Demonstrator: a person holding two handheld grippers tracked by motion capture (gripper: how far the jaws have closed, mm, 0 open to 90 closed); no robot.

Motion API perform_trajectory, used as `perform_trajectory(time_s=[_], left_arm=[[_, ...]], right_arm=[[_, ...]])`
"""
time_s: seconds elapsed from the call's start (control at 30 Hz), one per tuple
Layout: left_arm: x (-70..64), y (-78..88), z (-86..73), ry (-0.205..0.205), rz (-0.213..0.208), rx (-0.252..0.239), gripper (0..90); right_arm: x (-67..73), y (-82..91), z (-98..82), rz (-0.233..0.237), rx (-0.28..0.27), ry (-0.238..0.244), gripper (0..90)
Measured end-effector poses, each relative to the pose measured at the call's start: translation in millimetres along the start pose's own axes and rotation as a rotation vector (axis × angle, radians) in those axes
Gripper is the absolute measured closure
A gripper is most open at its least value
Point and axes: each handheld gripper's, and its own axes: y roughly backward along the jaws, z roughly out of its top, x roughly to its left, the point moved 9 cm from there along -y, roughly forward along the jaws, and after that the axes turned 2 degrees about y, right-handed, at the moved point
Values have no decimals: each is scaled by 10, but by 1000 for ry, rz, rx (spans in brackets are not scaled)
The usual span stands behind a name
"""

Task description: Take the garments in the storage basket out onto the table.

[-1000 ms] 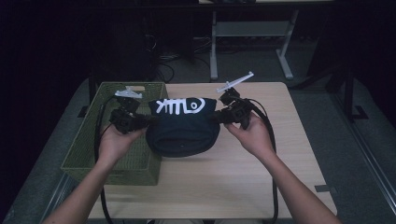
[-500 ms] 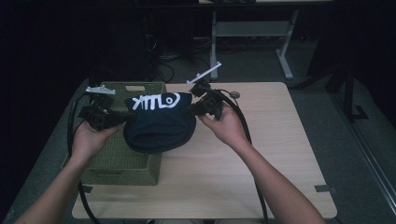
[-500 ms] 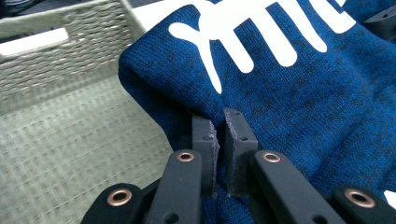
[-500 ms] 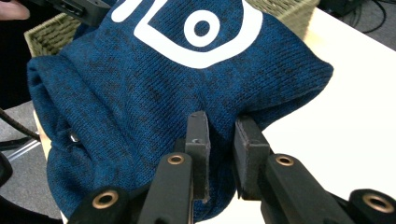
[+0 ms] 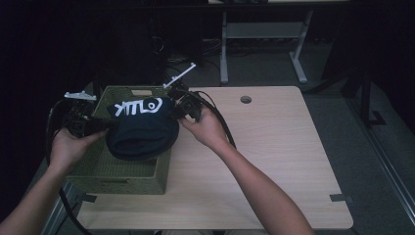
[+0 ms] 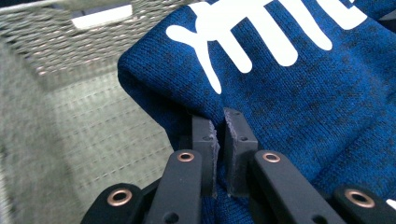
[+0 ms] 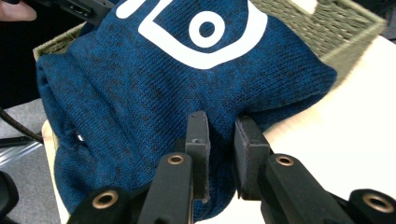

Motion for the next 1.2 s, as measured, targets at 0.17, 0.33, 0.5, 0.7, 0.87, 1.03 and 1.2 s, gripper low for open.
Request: perform_trajectory(time_s=[0.17,0.33,0.5,0.7,0.87,1.03,1.2], left_arm=[[188,12,-61,16,17,11,849],[317,-13,-112,23,34,23,849],[422,-59,-170,34,46,32,849],[524,-125,-268,46,57,52,847],[599,-170,-365,42,76,78,846],[651,-214,-442,42,92,95,844],[670,-244,-480,42,99,111,843]], right_arm=[[77,-183,84,11,17,9,777],[116,-330,134,18,35,11,776],[127,-477,145,31,43,-1,776],[129,-638,136,42,52,-12,775],[140,-791,111,51,68,-20,774],[162,-900,79,56,83,-19,772],[166,-981,40,57,95,-20,768]])
